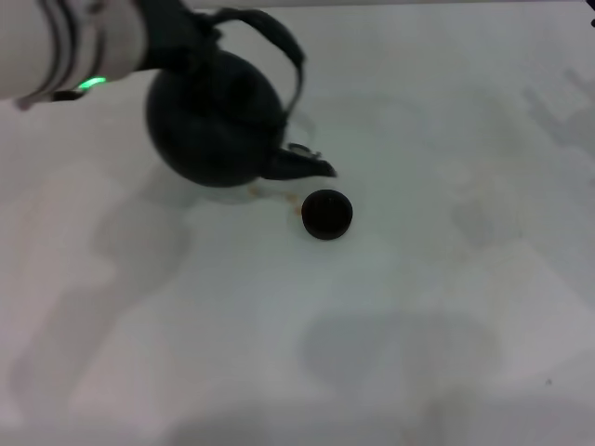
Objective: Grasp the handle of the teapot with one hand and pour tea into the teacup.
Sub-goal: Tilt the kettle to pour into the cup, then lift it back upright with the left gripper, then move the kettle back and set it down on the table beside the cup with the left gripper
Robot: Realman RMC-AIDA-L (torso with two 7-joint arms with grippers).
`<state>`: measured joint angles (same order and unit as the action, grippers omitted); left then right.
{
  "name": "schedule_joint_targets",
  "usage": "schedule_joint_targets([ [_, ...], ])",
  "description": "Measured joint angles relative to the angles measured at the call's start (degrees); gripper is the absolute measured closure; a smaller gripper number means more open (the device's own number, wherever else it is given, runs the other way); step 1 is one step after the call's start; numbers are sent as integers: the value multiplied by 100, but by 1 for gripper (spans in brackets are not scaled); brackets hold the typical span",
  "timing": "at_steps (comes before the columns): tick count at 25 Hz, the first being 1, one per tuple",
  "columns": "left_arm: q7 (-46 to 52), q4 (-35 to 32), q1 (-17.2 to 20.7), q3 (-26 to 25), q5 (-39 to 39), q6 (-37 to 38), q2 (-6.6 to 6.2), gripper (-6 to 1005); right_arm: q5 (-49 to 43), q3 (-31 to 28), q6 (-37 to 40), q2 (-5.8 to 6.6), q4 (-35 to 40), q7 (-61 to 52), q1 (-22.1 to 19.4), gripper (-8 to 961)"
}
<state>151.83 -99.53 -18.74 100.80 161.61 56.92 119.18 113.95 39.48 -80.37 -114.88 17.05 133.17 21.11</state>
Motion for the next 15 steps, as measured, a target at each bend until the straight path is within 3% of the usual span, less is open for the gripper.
schedule_joint_targets([
  [4,82,-213,498,-428,-254,-292,-2,876,-16,3,9,1,0,-14,-28,136],
  [8,-485,-170,1105,-1005,-1654,-917,-22,879,-28,6,11,2,-16,-20,-71,136],
  [12,-1683,124,1681,-1099,-3287,-1633,-7,880,-37,1,14,7,-65,-26,-90,136],
  [15,-2132,443,1801,-1148,-4112,-1892,-7,880,-40,12,14,8,-70,-48,-116,136],
])
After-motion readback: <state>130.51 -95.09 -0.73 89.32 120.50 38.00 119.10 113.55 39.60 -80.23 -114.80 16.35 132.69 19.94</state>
